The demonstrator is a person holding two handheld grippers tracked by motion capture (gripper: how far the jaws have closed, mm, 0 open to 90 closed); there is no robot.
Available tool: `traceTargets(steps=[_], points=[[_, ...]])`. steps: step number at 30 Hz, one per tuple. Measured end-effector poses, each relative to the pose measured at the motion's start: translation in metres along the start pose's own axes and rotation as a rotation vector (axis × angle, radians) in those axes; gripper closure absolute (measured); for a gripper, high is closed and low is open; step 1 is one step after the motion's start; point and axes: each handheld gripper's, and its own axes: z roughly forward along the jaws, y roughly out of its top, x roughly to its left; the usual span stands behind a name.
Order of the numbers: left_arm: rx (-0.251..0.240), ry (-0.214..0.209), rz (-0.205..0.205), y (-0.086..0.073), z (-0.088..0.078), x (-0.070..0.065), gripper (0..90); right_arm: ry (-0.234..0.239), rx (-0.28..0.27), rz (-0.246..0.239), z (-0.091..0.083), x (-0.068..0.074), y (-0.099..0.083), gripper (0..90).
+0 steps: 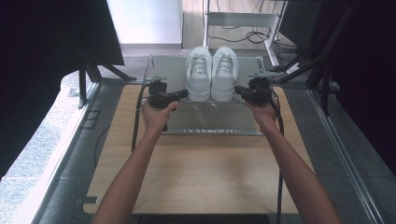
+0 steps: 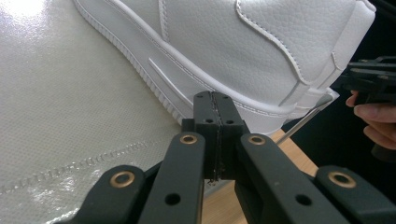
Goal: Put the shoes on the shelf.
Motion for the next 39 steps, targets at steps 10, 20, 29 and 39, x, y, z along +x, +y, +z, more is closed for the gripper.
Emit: traceTargets(steps=[10, 20, 29, 39], points=[[0.009, -0.001, -0.017, 0.001, -0.002, 0.007, 78.1, 0.023, -0.018, 0.028, -0.003, -0.004, -0.002, 83.3], [-0.045, 0.075, 0.059, -0.001, -0.017, -0.003, 43.2, 0.021, -0.092, 0.061, -0.021, -0.009, -0.006, 66.5], [-0.095, 0.053, 0.066, -0.026, -0.051, -0.005, 39.9, 0.086, -0.15, 0.068, -0.045, -0.007, -0.033, 61.6], [-0.105, 0.034, 0.138, -0.068, -0.081, -0.019, 39.8, 0.117, -0.221, 0.044, -0.077, 0.001, -0.074, 55.7]])
